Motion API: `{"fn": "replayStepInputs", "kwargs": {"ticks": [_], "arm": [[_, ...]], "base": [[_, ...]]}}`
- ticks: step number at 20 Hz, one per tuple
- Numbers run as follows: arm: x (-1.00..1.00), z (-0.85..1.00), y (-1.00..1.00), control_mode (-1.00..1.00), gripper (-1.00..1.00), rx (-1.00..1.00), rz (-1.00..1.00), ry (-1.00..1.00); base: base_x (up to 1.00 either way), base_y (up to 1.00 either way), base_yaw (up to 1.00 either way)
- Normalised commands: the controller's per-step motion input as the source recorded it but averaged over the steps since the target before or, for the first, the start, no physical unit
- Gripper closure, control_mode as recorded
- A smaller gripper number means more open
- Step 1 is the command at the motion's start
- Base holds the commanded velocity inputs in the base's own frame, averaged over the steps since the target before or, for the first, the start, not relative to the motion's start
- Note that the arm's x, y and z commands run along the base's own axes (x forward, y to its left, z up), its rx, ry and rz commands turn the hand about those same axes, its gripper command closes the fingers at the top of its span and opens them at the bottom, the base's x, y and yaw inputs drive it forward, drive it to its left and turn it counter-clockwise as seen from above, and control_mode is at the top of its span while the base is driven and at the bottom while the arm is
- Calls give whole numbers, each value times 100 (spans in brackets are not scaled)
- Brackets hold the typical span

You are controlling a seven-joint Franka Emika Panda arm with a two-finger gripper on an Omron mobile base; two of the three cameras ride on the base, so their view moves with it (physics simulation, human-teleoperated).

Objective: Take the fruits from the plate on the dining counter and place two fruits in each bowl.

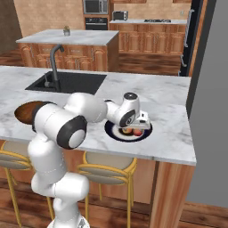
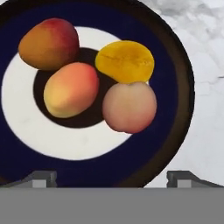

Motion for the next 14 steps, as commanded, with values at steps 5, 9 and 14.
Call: {"fn": "replayStepInputs", "kwargs": {"ticks": [5, 9, 14], "arm": [[35, -28, -19, -100, -100, 2, 2, 0], [45, -13, -15, -100, -100, 2, 1, 0], [30, -31, -8, -100, -100, 0, 1, 0]], "base": [[0, 0, 0], [0, 0, 0], [0, 0, 0]]}}
